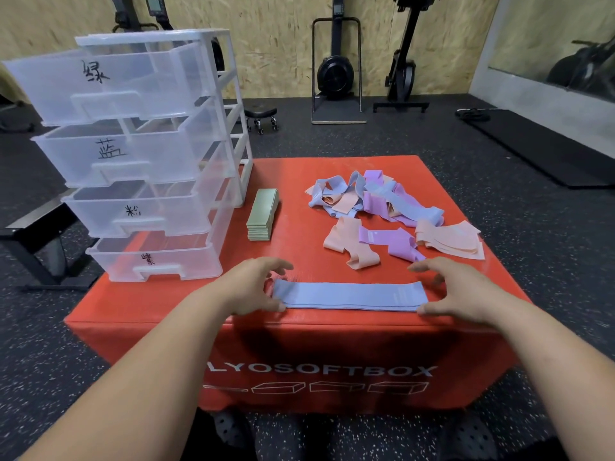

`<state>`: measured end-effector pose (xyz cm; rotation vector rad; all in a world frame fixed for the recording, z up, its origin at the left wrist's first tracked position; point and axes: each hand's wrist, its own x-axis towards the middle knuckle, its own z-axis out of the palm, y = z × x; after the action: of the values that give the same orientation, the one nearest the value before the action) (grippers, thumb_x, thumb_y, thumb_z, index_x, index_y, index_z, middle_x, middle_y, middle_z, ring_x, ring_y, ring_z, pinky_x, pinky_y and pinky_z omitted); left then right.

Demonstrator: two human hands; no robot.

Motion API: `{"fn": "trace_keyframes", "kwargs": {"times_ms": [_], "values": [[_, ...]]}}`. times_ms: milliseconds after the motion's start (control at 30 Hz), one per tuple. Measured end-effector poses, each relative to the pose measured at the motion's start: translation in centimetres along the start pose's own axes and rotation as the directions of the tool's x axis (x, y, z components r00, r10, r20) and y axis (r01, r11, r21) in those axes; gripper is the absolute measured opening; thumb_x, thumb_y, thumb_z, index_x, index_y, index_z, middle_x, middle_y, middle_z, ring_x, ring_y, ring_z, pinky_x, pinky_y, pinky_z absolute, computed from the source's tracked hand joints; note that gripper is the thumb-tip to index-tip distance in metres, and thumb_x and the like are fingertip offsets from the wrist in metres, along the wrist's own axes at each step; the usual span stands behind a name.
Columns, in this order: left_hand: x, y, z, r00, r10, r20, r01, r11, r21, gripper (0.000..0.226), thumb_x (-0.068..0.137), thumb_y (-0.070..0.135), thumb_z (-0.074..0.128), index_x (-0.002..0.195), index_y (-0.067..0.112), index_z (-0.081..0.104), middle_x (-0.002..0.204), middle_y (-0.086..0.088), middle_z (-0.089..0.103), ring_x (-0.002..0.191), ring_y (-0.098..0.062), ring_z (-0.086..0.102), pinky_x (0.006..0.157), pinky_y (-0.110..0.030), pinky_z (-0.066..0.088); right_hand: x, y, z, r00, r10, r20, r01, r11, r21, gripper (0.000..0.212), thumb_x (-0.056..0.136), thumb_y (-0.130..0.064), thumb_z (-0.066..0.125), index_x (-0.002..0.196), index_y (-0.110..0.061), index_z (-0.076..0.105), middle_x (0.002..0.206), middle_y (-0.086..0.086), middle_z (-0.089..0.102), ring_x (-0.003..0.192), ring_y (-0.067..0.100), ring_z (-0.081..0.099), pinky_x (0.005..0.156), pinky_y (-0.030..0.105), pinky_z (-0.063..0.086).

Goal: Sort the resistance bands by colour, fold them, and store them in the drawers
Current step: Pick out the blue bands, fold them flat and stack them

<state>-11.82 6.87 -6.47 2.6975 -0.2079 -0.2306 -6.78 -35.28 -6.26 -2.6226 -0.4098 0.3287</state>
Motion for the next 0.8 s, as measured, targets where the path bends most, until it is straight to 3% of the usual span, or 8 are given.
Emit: {"fn": "trace_keyframes", "kwargs": {"times_ms": [100,333,567,800], "values": [[-0.2,-0.3,0.2,1.000,0.018,-0.002,-0.017,0.997,0.075,0.082,0.075,0.038,0.092,0.147,0.042,0.053,0.136,0.019,0.063,0.121,-0.012,0.058,0.100,-0.032,0.049,0.2,0.1,0.4,0.998,-0.059,0.038,0.062,0.994,-0.091,0.075,0.066,-0.032,0.096,0.133,-0.042,0.062,0.130,-0.027,0.061,0.119,0.002,0.060,0.105,0.026,0.046],[-0.5,-0.5,0.3,0.998,0.035,-0.047,-0.031,0.996,0.086,0.074,0.075,0.041,0.091,0.141,0.042,0.058,0.134,0.021,0.064,0.116,-0.009,0.060,0.095,-0.028,0.050,0.5,-0.1,0.4,0.998,-0.063,0.013,0.064,0.994,-0.094,0.057,0.067,-0.029,0.096,0.117,-0.041,0.070,0.115,-0.026,0.068,0.108,0.003,0.064,0.101,0.031,0.051],[-0.4,-0.5,0.3,0.996,0.047,-0.070,-0.040,0.995,0.091,0.072,0.073,0.044,0.091,0.138,0.042,0.060,0.131,0.020,0.066,0.111,-0.009,0.060,0.095,-0.032,0.052,0.8,0.5,0.5,0.996,-0.087,0.007,0.087,0.993,-0.083,0.054,0.065,-0.037,0.096,0.109,-0.049,0.069,0.115,-0.028,0.068,0.107,0.001,0.063,0.100,0.032,0.052],[0.8,-0.4,0.2,0.989,0.110,-0.100,-0.101,0.991,0.087,0.073,0.079,0.062,0.083,0.143,0.042,0.056,0.127,0.018,0.062,0.118,-0.006,0.055,0.099,-0.030,0.051,1.7,-0.4,-0.1,0.992,-0.125,-0.008,0.124,0.989,-0.077,0.055,0.066,-0.055,0.091,0.115,-0.045,0.070,0.116,-0.028,0.066,0.109,-0.002,0.063,0.099,0.028,0.052]]}}
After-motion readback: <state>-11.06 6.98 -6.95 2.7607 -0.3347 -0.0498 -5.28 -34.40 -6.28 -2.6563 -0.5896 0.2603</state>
